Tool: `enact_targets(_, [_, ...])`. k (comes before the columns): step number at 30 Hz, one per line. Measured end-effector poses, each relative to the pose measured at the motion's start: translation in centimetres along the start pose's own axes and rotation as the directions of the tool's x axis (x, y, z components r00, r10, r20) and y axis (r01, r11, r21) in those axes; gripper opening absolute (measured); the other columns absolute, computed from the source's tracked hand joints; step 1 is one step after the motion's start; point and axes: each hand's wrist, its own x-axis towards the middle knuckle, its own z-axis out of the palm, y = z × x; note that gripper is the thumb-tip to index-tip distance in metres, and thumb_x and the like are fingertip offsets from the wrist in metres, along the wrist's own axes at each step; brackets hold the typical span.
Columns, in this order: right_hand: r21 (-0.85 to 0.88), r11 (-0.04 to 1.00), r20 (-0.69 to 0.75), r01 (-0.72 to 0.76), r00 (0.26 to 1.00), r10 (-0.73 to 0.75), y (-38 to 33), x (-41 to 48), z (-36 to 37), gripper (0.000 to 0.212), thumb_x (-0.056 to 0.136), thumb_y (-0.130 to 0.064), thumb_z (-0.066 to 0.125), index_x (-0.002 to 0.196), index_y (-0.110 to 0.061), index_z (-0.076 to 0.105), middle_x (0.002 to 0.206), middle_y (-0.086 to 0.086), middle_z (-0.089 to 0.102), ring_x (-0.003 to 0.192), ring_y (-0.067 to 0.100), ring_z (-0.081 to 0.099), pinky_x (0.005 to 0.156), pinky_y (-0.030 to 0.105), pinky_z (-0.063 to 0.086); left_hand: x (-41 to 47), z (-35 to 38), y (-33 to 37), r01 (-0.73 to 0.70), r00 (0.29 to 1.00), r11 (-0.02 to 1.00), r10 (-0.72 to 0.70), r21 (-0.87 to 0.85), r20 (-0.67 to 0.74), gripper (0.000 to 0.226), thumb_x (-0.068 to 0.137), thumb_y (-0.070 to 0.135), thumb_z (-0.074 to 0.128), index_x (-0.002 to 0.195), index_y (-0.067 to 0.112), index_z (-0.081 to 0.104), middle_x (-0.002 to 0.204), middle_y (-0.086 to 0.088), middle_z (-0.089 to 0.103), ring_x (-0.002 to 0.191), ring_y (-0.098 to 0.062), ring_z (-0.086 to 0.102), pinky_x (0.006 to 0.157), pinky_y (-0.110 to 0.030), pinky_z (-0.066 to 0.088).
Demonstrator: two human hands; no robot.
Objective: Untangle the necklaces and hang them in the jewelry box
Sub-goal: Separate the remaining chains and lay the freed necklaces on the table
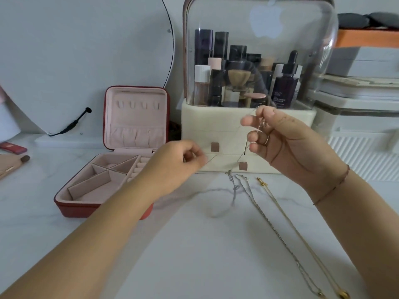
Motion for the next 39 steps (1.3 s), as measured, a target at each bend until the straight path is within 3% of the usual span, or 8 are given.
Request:
enact_targets(4, [-0.128, 0.992, 0.052, -0.012, 0.998, 0.019, 0.5, -0.2, 0.4, 0.014, 0.089, -0.022, 0.047, 0.089, -0.012, 0.058, 0.124, 0.01, 0.064, 0.056, 0.013, 0.059, 0.06, 0.025, 0.053, -0.2, 0.8, 0.0, -0.011, 0.997, 0.999, 0.008, 0.035, 0.076, 0.012, 0.09, 0.032, 0.059, 0.082, 0.026, 0.066, 0.071, 0.008, 0.061, 0.066, -0.01, 0.055, 0.063, -0.021, 0.043])
enact_targets(9, [-0.155, 0.988, 0.091, -0.015, 0.995, 0.029, 0.7, -0.4, 0.8, 0.014, 0.089, -0.02, 0.047, 0.089, -0.01, 0.057, 0.132, 0.006, 0.059, 0.057, 0.015, 0.058, 0.058, 0.03, 0.053, -0.4, 1.0, 0.2, -0.017, 0.997, 1.0, 0.016, 0.014, 0.075, 0.017, 0.096, 0.032, 0.049, 0.088, 0.028, 0.063, 0.079, 0.003, 0.064, 0.077, -0.016, 0.059, 0.069, -0.023, 0.045])
enact_targets(13, [-0.156, 0.988, 0.084, -0.007, 0.996, 0.02, 0.8, -0.4, 1.1, 0.013, 0.088, -0.019, 0.048, 0.09, -0.009, 0.056, 0.134, 0.006, 0.058, 0.064, 0.016, 0.061, 0.056, 0.028, 0.053, -0.4, 1.4, 0.3, -0.008, 0.998, 0.997, 0.014, -0.079, 0.066, 0.011, 0.088, 0.036, 0.061, 0.091, 0.026, 0.063, 0.087, 0.005, 0.064, 0.08, -0.011, 0.057, 0.07, -0.021, 0.043])
enact_targets(18, [-0.166, 0.986, 0.072, 0.002, 0.997, 0.01, 1.0, -0.4, 1.5, 0.013, 0.087, -0.02, 0.049, 0.09, -0.009, 0.057, 0.134, 0.006, 0.057, 0.069, 0.016, 0.064, 0.056, 0.026, 0.052, -0.9, 2.2, 1.1, -0.054, 0.995, 0.995, 0.06, -0.084, 0.079, 0.026, 0.07, 0.039, 0.079, 0.082, 0.025, 0.061, 0.087, 0.004, 0.062, 0.077, -0.009, 0.055, 0.065, -0.015, 0.041])
enact_targets(24, [-0.149, 0.988, 0.064, 0.035, 0.998, -0.026, 0.9, -0.5, 1.7, 0.014, 0.088, -0.021, 0.048, 0.09, -0.009, 0.056, 0.133, 0.008, 0.058, 0.07, 0.015, 0.064, 0.057, 0.027, 0.053, -1.4, 3.4, 1.7, -0.01, 0.936, 0.974, 0.089, -0.226, 0.341, 0.012, 0.071, 0.028, 0.081, 0.08, 0.024, 0.074, 0.081, 0.003, 0.073, 0.066, 0.0, 0.058, 0.065, -0.013, 0.046])
enact_targets(30, [-0.14, 0.99, 0.054, 0.034, 0.998, -0.027, 0.9, -0.5, 1.8, 0.014, 0.087, -0.022, 0.049, 0.089, -0.01, 0.056, 0.131, 0.007, 0.06, 0.069, 0.015, 0.065, 0.059, 0.027, 0.054, -1.6, 4.5, 1.7, -0.028, 0.93, 0.974, 0.107, -0.223, 0.351, 0.008, 0.076, 0.023, 0.078, 0.082, 0.019, 0.075, 0.08, 0.0, 0.073, 0.066, -0.006, 0.057, 0.065, -0.02, 0.045])
enact_targets(39, [-0.124, 0.991, 0.055, 0.038, 0.998, -0.032, 0.7, -0.5, 1.5, 0.014, 0.089, -0.021, 0.048, 0.089, -0.01, 0.057, 0.13, 0.008, 0.06, 0.071, 0.015, 0.063, 0.06, 0.026, 0.053, -1.7, 4.8, 1.8, -0.024, 0.938, 0.963, 0.116, -0.27, 0.327, 0.004, 0.079, 0.021, 0.075, 0.082, 0.019, 0.074, 0.08, 0.004, 0.073, 0.066, -0.001, 0.058, 0.069, -0.015, 0.046])
